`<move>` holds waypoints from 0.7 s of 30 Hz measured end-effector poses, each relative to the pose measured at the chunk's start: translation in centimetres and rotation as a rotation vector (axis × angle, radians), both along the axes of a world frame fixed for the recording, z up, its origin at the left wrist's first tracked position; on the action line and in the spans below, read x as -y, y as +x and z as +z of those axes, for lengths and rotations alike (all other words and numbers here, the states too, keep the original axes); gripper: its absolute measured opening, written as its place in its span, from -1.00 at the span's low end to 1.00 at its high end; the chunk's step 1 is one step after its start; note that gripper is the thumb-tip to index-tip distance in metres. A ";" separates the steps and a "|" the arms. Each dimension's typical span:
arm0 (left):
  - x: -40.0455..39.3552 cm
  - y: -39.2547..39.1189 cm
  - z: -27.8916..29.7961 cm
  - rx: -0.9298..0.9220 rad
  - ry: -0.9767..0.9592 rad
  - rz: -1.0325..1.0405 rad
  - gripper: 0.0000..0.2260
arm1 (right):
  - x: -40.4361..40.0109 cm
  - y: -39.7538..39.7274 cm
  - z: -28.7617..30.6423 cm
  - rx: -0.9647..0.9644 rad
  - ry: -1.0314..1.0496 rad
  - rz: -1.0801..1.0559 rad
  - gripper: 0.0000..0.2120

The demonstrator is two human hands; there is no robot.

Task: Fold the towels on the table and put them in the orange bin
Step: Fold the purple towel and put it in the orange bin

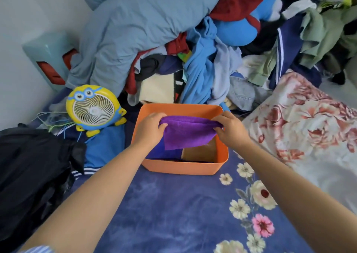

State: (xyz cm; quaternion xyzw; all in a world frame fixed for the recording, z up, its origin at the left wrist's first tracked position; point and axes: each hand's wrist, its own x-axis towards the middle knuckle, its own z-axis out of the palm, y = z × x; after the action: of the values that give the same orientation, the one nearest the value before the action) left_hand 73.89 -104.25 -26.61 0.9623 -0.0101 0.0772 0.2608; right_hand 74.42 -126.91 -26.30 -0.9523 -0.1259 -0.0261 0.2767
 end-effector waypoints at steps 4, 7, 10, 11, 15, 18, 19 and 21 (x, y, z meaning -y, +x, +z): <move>-0.7 4.2 -3.9 -0.210 -0.029 -0.064 -0.76 | 0.4 5.0 -2.7 -0.196 -0.186 0.174 -0.70; -0.6 7.7 -8.0 -0.427 -0.096 -0.085 -0.69 | 0.5 8.9 -5.3 -0.341 -0.267 0.151 -0.72; 0.4 9.9 -11.1 -0.529 -0.127 -0.074 -0.67 | 0.0 10.9 -7.9 -0.430 -0.423 0.105 -0.76; 0.9 11.1 -12.7 -0.552 -0.125 -0.060 -0.69 | -0.3 11.8 -9.3 -0.460 -0.484 0.092 -0.76; 2.8 14.0 -16.7 -0.613 -0.093 0.005 -0.69 | -1.4 13.9 -13.1 -0.514 -0.608 -0.021 -0.73; 3.7 16.7 -19.2 -0.599 -0.048 0.051 -0.69 | -1.7 15.9 -15.6 -0.455 -0.632 -0.059 -0.71; 3.8 17.6 -19.9 -0.586 -0.024 0.064 -0.70 | -1.8 16.5 -16.4 -0.427 -0.653 -0.054 -0.71; 4.1 18.8 -21.0 -0.559 0.017 0.090 -0.72 | -1.9 16.9 -18.0 -0.372 -0.681 -0.050 -0.70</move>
State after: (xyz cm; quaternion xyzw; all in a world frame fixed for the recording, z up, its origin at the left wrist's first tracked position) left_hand 92.67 -108.34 -47.65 0.9479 0.1043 -0.1795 0.2418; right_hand 91.29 -124.97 -44.26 -0.9809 -0.0516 0.1837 -0.0378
